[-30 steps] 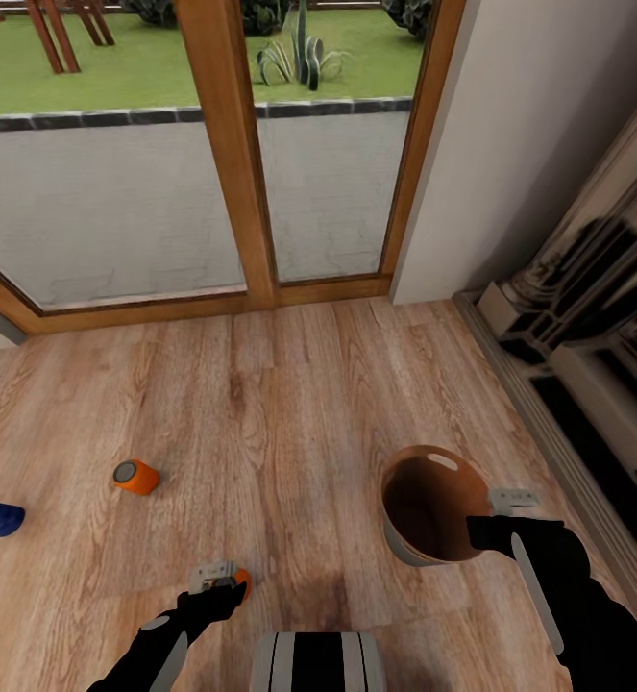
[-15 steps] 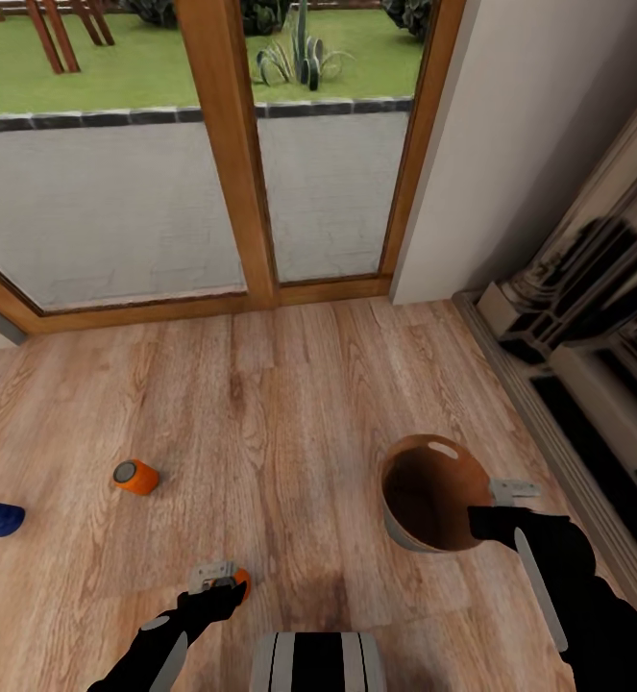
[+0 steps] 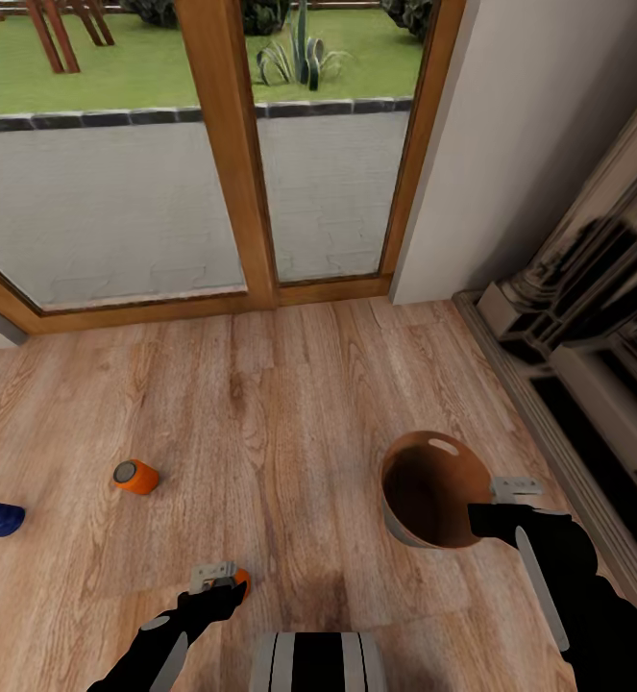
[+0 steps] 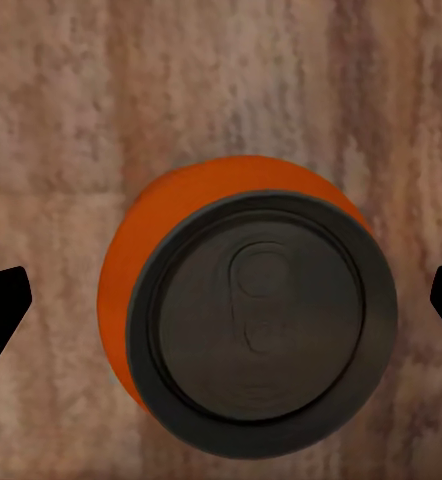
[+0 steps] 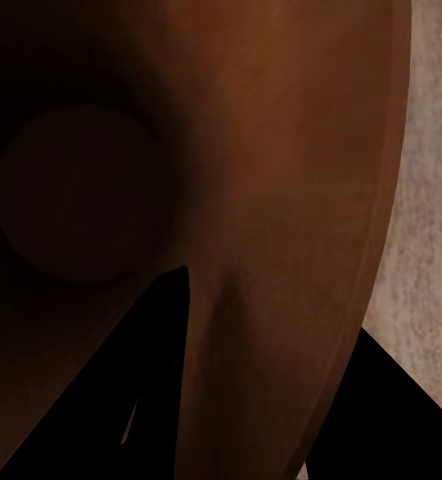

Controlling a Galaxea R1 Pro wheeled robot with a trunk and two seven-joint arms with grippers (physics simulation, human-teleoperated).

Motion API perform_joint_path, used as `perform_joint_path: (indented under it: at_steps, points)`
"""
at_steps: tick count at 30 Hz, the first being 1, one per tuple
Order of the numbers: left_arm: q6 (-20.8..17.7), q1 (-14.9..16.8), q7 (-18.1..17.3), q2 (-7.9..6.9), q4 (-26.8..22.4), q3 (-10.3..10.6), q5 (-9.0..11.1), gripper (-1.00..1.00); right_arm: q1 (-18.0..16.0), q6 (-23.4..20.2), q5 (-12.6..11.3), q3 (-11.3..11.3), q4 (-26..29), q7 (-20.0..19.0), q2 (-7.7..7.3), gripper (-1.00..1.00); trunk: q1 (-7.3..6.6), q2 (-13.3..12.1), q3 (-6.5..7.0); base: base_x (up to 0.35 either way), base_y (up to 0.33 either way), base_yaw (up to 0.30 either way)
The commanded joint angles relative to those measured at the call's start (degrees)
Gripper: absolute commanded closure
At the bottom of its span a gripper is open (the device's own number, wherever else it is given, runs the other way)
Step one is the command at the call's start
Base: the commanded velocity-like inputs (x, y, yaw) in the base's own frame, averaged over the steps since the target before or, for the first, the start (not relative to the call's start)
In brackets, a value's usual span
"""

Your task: Put the three can of soda from the living room inside the tash can in the kitchen.

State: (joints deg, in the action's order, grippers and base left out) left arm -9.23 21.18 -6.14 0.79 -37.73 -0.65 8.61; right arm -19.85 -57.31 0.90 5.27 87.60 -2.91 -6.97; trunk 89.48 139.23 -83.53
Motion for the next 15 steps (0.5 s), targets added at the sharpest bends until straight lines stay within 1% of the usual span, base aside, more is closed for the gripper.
perform_joint_path:
  at_steps: [1,4,15]
  points:
    - [0.00,0.00,0.00,0.00,0.00,0.01,0.00,-1.00,-0.02,0.00,-0.57,-0.02,0.02,0.01,0.00,1.00,0.00,0.00,0.00,0.000,0.000,0.000]
    - [0.00,0.00,0.00,0.00,-0.05,0.03,0.00,-1.00,-0.02,0.00,-0.60,-0.02,0.02,0.01,0.01,1.00,0.65,1.21,-0.53,0.000,0.000,0.000]
    - [0.03,0.00,-0.01,0.00,0.01,-0.03,0.00,-1.00,-0.02,0.00,-0.63,-0.08,0.02,0.01,0.02,1.00,0.65,1.21,-0.53,0.000,0.000,0.000]
